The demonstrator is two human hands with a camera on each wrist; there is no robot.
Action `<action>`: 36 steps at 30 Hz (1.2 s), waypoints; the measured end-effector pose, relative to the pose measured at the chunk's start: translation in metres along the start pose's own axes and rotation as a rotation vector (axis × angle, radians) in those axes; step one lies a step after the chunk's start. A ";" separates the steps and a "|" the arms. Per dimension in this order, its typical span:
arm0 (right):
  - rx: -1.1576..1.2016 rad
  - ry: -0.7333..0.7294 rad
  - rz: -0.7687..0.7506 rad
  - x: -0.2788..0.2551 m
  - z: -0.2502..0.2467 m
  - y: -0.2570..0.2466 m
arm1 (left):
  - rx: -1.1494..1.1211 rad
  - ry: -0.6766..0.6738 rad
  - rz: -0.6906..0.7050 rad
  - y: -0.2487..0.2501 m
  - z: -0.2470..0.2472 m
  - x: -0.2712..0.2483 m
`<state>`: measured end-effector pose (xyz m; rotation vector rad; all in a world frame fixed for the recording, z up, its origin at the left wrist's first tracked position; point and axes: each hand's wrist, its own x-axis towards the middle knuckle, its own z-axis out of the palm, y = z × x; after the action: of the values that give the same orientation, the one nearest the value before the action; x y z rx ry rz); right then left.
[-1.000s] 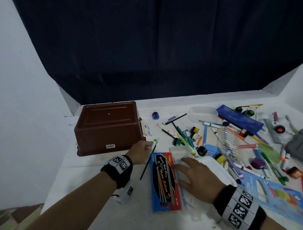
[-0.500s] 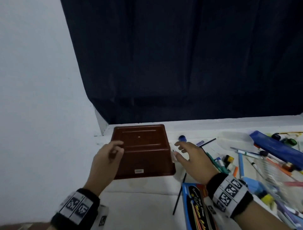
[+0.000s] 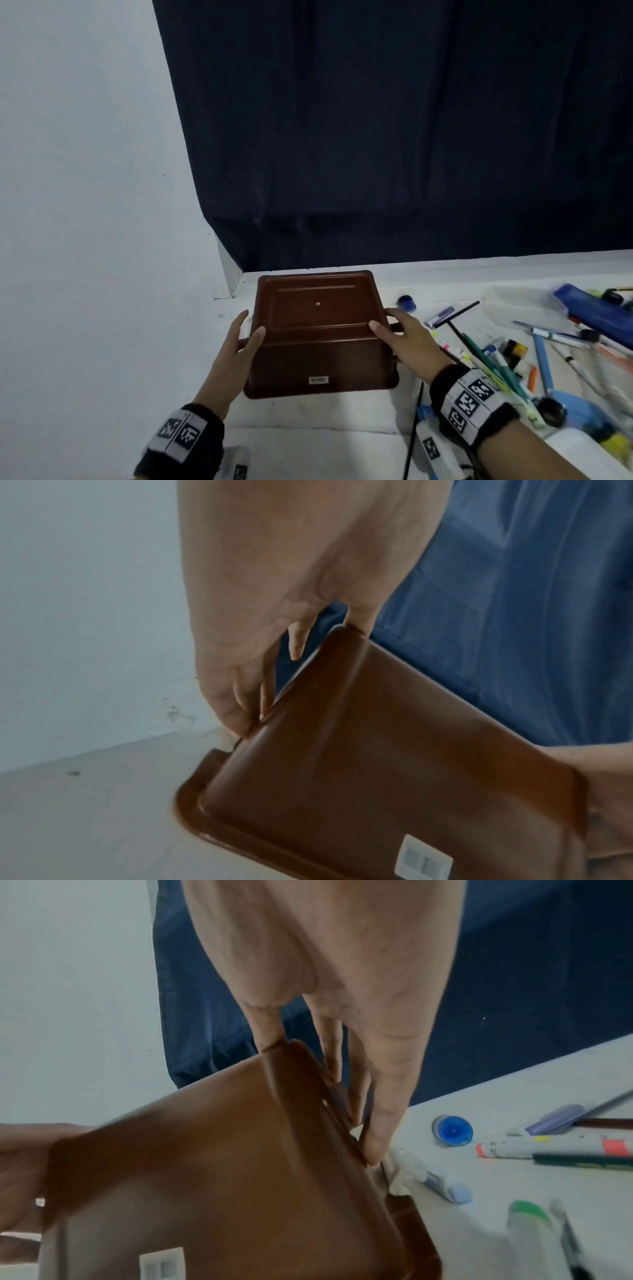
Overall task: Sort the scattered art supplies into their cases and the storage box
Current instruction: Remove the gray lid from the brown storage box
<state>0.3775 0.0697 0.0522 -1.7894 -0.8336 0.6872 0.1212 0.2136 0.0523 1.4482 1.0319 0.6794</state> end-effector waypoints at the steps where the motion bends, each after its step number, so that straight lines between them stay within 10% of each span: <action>1: 0.031 -0.002 -0.017 -0.006 -0.001 0.000 | -0.051 0.009 0.005 0.000 -0.003 -0.007; 10: 0.057 -0.067 -0.238 -0.117 -0.003 -0.008 | -0.224 -0.057 0.075 -0.021 -0.026 -0.093; 19: 0.272 0.124 -0.128 -0.183 0.013 0.012 | -0.469 0.048 -0.081 -0.026 -0.004 -0.145; 36: 0.480 -0.021 -0.157 -0.260 -0.022 0.020 | -0.425 0.090 0.201 -0.037 -0.015 -0.264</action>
<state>0.2431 -0.1549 0.0604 -1.2755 -0.7393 0.7322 -0.0158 -0.0151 0.0586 1.1626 0.7558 1.0484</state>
